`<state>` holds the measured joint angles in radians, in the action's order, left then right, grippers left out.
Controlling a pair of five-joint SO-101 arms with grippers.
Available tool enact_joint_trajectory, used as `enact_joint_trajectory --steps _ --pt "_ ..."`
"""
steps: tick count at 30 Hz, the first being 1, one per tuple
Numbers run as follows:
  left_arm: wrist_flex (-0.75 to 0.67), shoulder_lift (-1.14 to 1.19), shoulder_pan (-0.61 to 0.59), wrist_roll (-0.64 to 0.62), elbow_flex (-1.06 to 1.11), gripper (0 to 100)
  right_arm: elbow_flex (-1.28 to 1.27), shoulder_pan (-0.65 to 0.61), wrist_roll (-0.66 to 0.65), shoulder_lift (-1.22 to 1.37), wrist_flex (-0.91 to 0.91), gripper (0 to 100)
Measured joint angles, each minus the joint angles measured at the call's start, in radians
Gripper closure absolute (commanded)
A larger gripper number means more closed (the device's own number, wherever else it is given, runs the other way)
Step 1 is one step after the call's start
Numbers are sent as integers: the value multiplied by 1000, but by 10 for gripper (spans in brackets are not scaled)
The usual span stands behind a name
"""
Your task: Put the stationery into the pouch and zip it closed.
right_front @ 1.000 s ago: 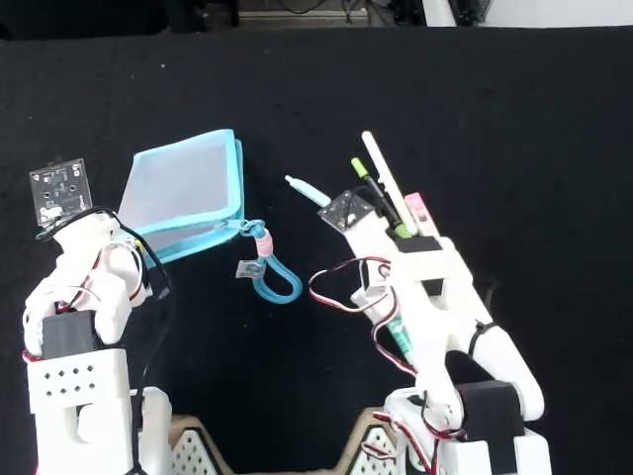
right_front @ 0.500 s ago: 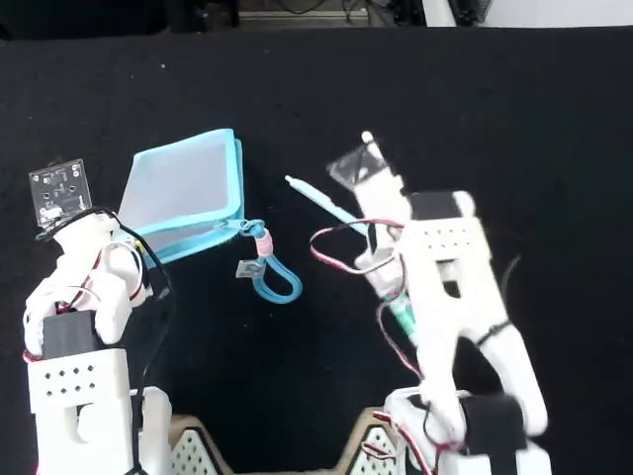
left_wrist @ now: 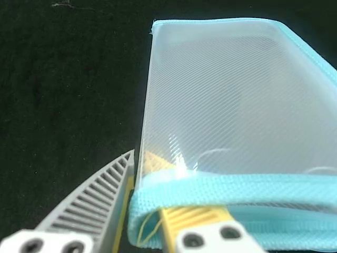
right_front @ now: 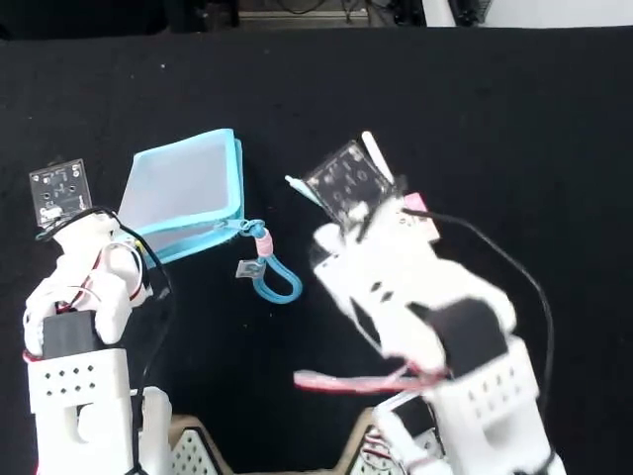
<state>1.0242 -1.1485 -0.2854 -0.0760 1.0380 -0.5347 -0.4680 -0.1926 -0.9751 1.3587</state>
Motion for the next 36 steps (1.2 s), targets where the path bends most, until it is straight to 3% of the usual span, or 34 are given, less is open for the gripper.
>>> enact_joint_trajectory --steps 7,21,32,36 --pt "0 0 0 0 0 970 -25 -210 64 -54 -282 987" --pt "0 0 0 0 0 970 -451 -301 68 -52 -1073 987" --pt "0 0 0 0 0 970 -539 -382 66 -52 -1246 988" --pt "0 0 0 0 0 970 -631 -382 66 -52 -1404 988"
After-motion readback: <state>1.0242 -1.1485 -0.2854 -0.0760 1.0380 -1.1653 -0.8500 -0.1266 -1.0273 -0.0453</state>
